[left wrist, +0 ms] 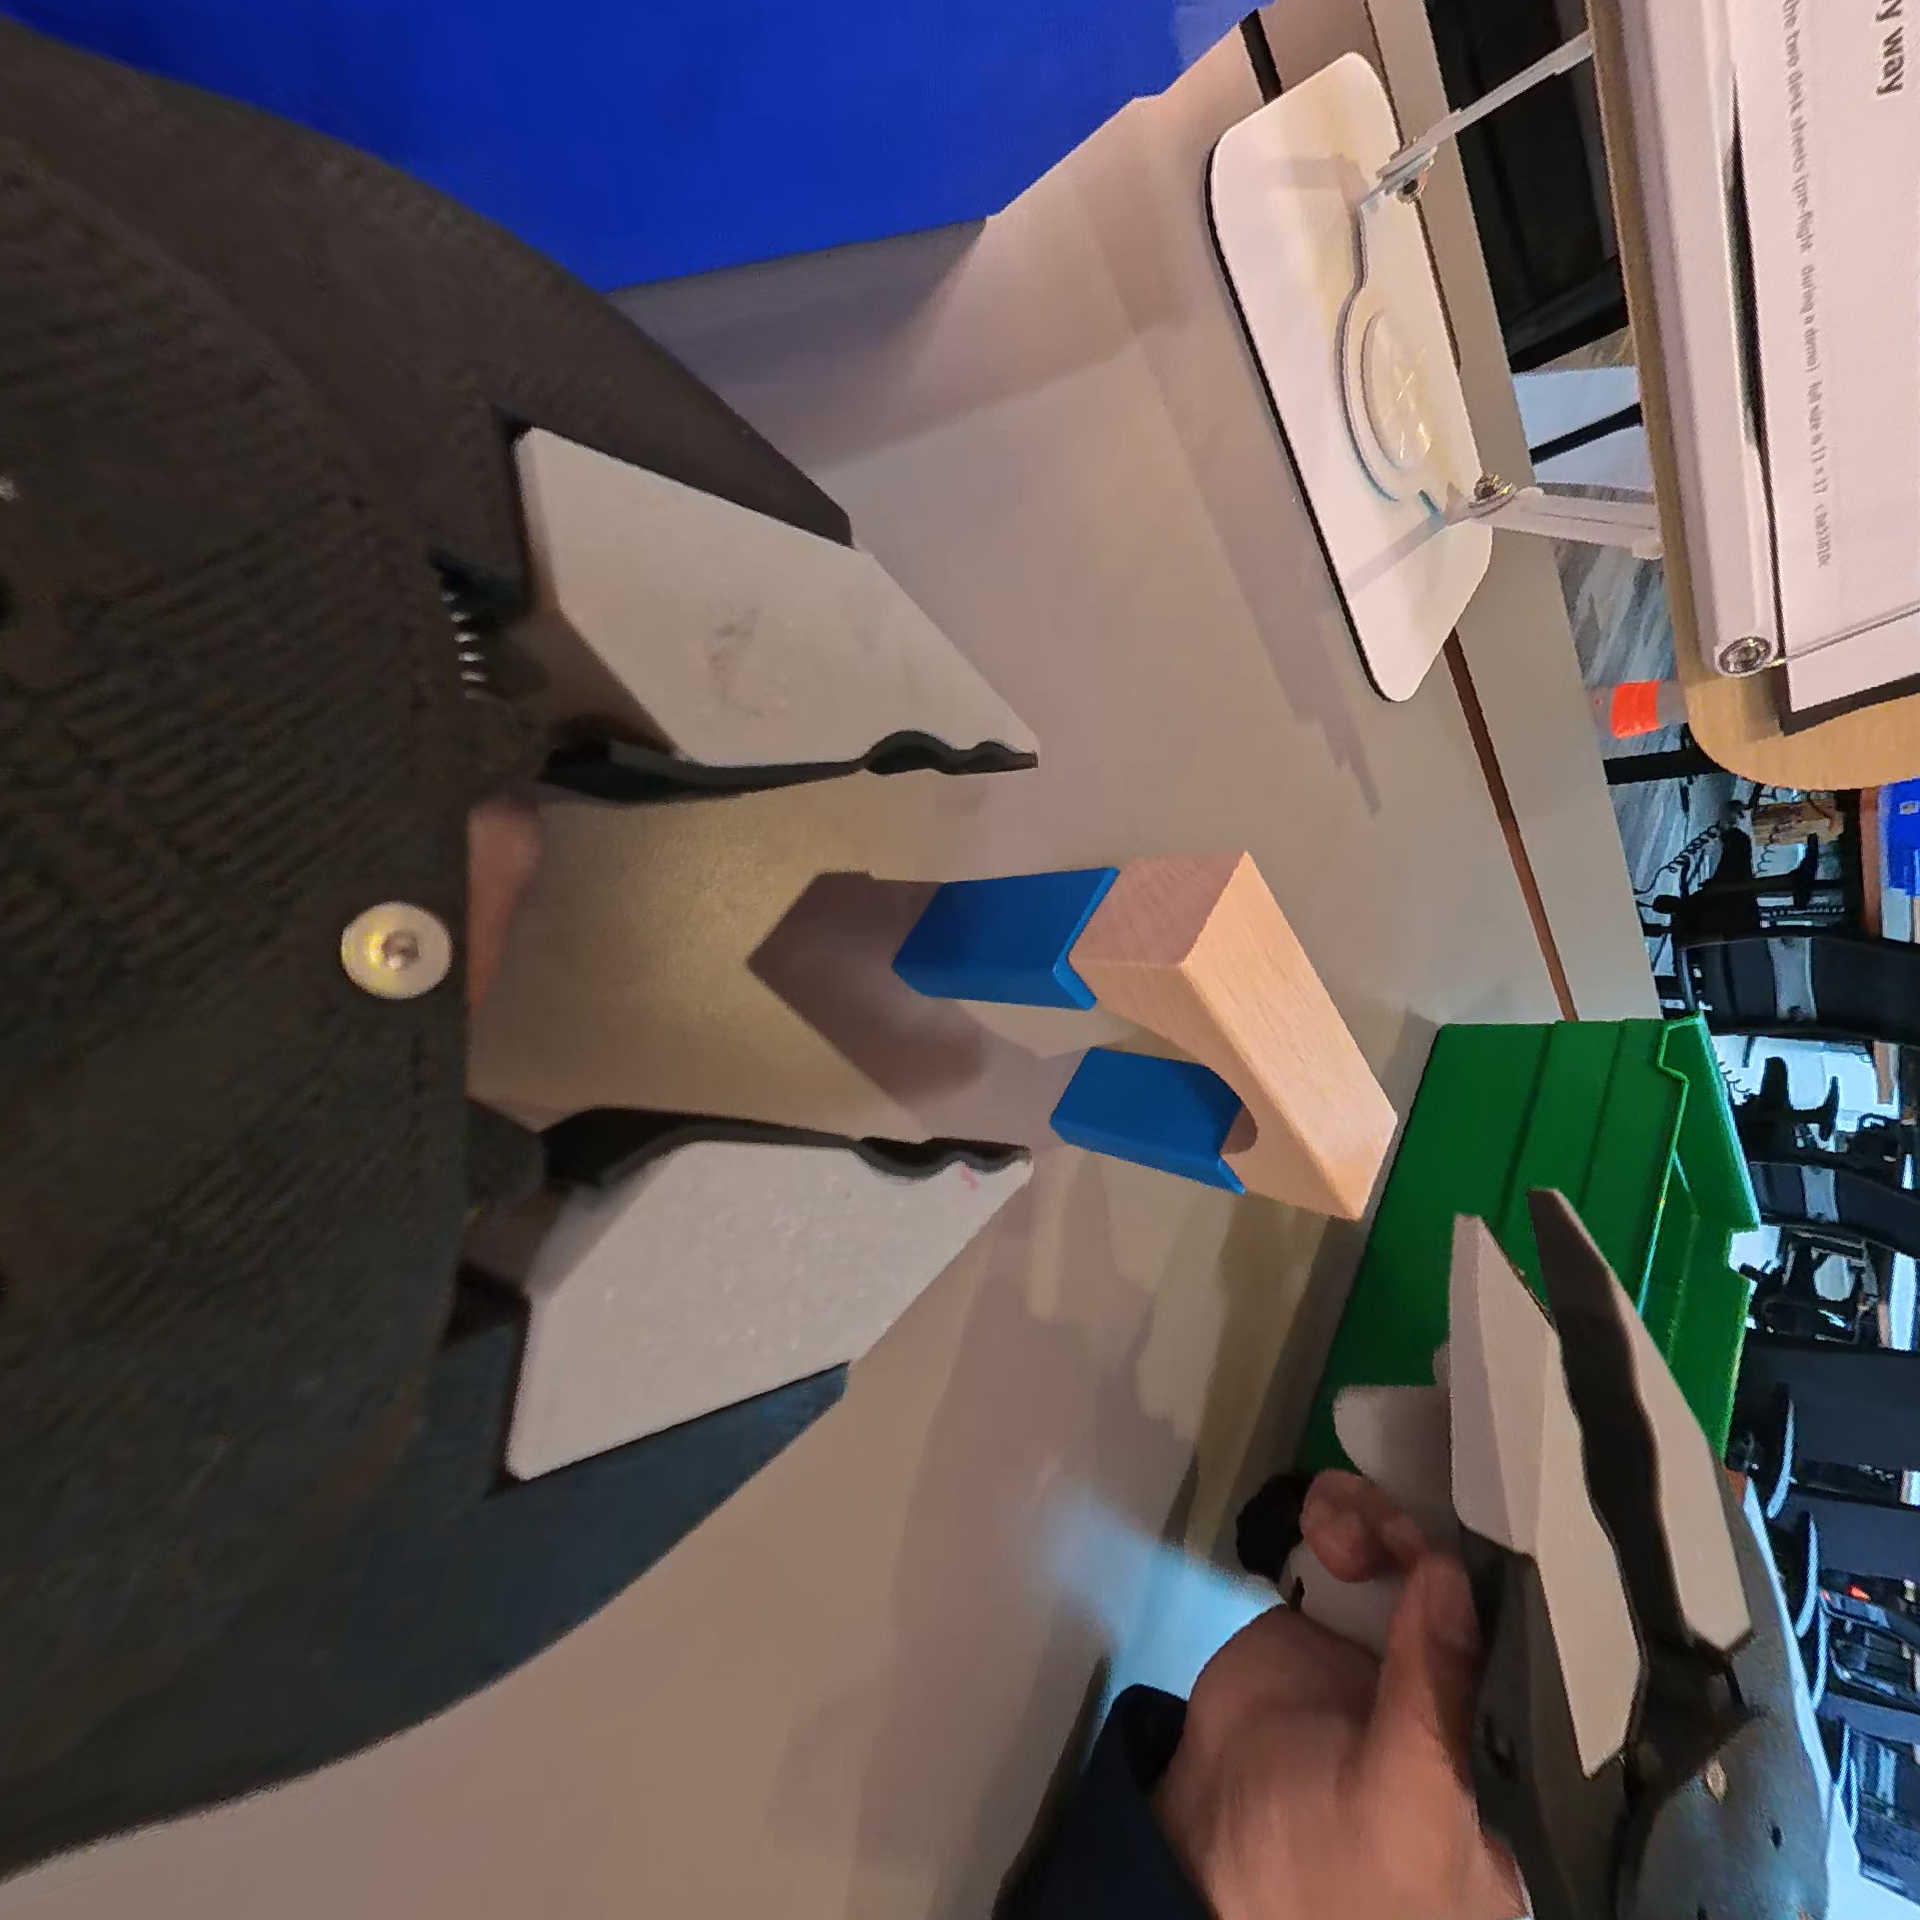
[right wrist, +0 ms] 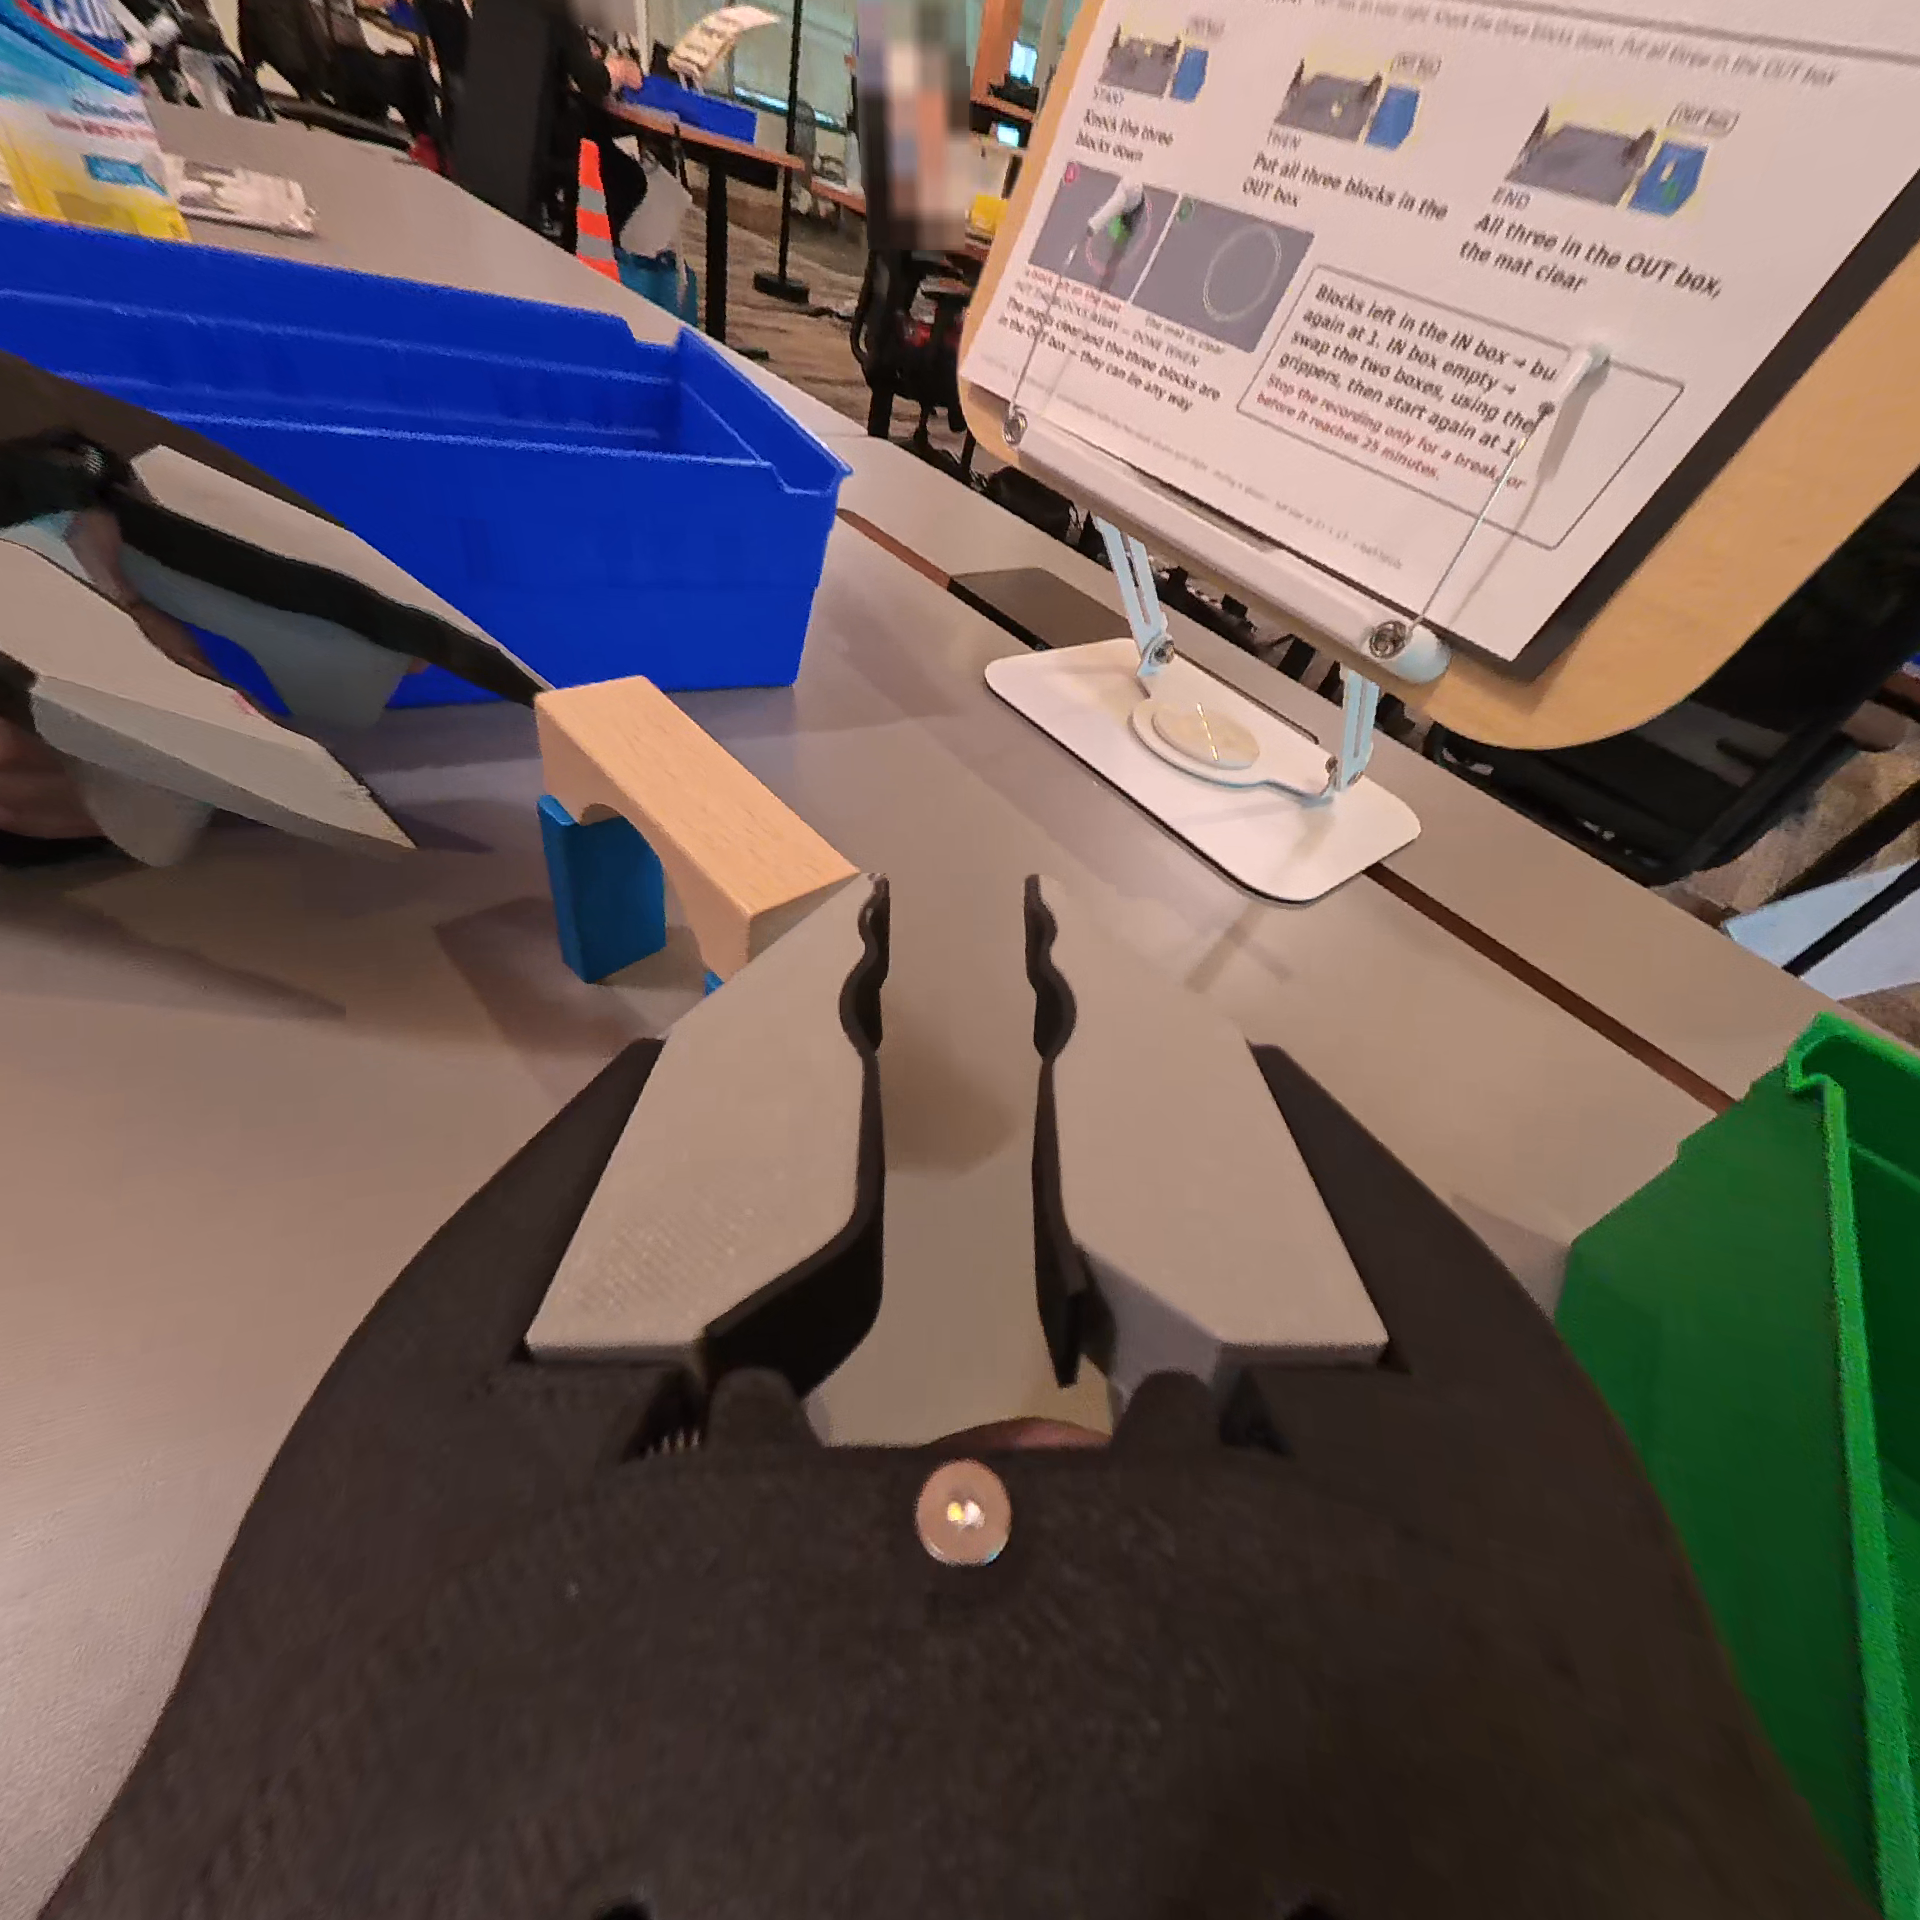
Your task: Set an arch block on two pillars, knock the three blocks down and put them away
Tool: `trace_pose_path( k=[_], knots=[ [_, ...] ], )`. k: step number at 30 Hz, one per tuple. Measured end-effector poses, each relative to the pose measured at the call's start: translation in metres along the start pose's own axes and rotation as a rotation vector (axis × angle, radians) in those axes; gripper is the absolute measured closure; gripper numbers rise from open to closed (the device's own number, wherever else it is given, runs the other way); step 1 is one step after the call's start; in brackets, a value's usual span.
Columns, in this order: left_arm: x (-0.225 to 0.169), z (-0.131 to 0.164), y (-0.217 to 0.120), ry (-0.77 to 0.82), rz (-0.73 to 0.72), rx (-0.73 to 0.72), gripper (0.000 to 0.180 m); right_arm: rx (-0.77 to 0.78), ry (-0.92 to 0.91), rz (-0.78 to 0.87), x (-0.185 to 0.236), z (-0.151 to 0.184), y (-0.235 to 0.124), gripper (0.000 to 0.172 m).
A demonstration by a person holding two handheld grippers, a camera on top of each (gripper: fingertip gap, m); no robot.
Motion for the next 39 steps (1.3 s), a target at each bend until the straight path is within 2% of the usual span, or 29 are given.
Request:
trace_pose_path(
  k=[11, 17, 39],
  knots=[
    [0.002, -0.002, -0.002, -0.016, -0.008, -0.022, 0.112, -0.193, -0.041, -0.074, 0.015, -0.03, -0.017, 0.151],
    [0.002, -0.002, -0.001, -0.009, -0.012, -0.02, 0.112, -0.095, -0.039, -0.042, 0.014, -0.018, -0.008, 0.141],
    [0.001, -0.001, -0.001, -0.009, -0.005, -0.017, 0.112, -0.094, -0.002, -0.072, 0.019, -0.016, -0.005, 0.14]
  ],
)
Point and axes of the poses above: each gripper's, where its closed fingertips meet, y out along the fingers, z out of its underside, x = y × z across the jaws, the point moved 4 cm from there along -y, back along the fingers, and after that the axes turned 15 degrees about -y, right-handed, at the moved point
